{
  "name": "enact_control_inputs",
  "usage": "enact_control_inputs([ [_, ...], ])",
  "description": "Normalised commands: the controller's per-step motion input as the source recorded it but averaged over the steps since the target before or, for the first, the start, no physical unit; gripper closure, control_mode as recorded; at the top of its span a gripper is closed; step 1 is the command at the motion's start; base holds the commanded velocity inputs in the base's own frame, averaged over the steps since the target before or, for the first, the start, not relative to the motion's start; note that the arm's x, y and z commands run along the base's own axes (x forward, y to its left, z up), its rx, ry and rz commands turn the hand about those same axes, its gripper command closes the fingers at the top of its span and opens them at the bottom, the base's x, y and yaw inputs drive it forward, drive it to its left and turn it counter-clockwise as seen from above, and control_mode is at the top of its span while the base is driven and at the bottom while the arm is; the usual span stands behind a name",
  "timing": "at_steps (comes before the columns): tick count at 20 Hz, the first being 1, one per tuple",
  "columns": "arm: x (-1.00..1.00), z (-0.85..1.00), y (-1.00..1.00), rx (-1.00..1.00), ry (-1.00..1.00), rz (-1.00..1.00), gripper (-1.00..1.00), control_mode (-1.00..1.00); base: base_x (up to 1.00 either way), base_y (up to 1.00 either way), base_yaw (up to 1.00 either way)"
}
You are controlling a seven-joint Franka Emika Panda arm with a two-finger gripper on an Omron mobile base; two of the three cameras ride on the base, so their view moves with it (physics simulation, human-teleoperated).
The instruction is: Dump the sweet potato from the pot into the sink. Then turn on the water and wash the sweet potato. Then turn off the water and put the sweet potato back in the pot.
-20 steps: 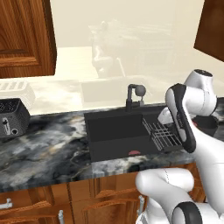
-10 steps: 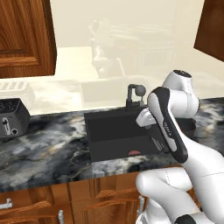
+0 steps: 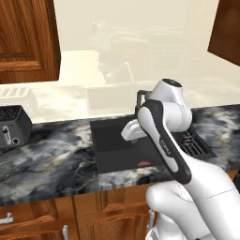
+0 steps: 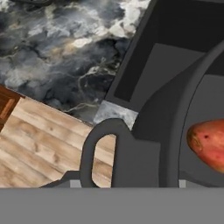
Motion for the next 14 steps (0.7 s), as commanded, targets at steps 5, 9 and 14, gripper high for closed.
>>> enact_control_inputs([
  [5, 0.26, 0.00, 0.63, 0.11, 0.00, 0.12, 1.00, -1.00, 0.00, 0.00, 0.00],
  [9, 0.54, 0.00, 0.50, 0.13, 0.00, 0.13, 1.00, -1.00, 0.00, 0.00, 0.00],
  [14, 0.73, 0.00, 0.39, 0.11, -0.04, 0.10, 1.00, -1.00, 0.00, 0.00, 0.00],
])
